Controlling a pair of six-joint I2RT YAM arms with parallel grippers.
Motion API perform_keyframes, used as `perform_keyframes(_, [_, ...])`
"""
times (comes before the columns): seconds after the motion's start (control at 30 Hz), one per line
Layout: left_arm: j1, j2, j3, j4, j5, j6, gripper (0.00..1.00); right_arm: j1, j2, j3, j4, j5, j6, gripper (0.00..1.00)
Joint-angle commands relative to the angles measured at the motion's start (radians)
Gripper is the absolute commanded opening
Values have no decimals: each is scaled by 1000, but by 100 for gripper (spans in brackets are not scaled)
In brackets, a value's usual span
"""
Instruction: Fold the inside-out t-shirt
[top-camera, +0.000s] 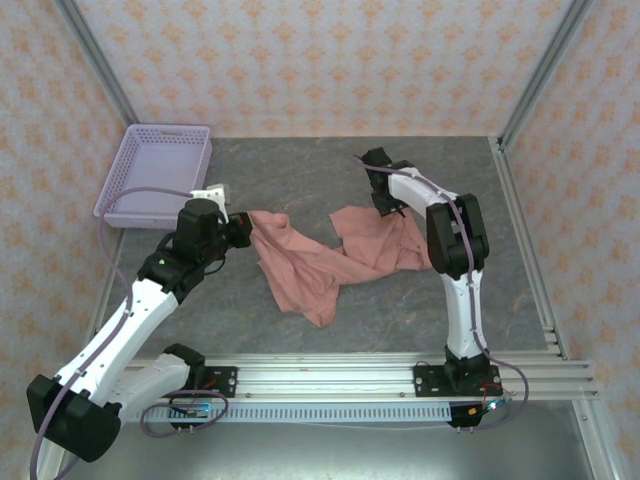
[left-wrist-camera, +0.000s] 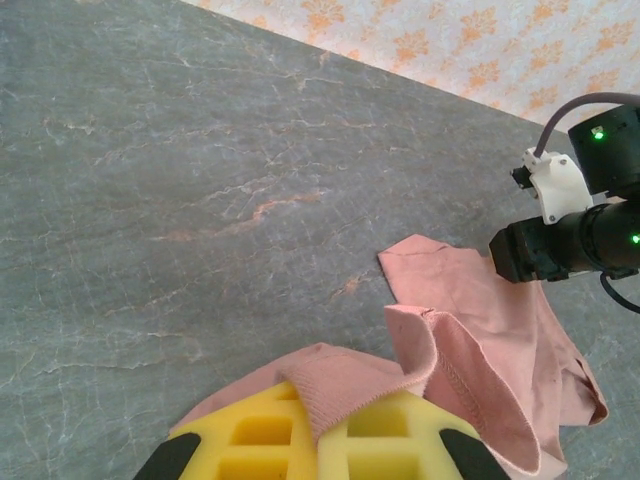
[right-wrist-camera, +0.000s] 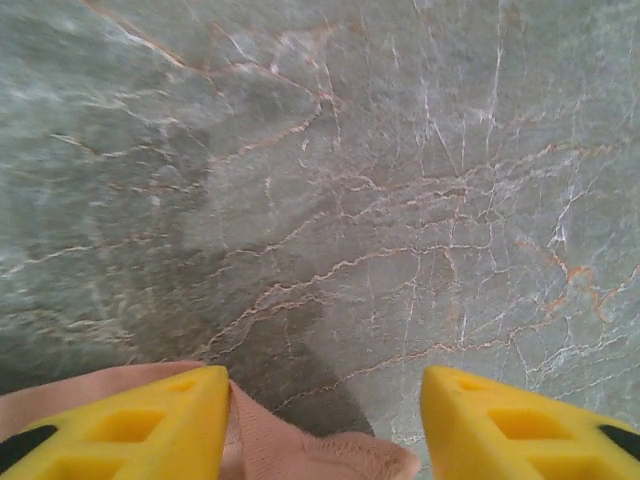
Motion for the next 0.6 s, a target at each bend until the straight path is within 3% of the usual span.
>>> perform_keyframes(0.0, [14, -13, 42, -16, -34, 22, 0, -12, 18, 34, -101, 43, -28, 53])
perform_keyframes(0.1, [14, -6, 46, -17, -32, 22, 0, -17, -26, 9, -88, -16, -19, 56])
perform_keyframes(0.23, [14, 5, 48, -14, -30, 20, 0, -54, -101, -42, -36, -241, 20, 59])
perform_keyframes(0.47, [16, 4, 41, -12, -29, 23, 0, -97, -78, -58, -46, -260, 30, 59])
perform_keyframes(0.57, [15, 3, 39, -14, -33, 25, 0, -113, -57, -55, -31, -306, 37, 50])
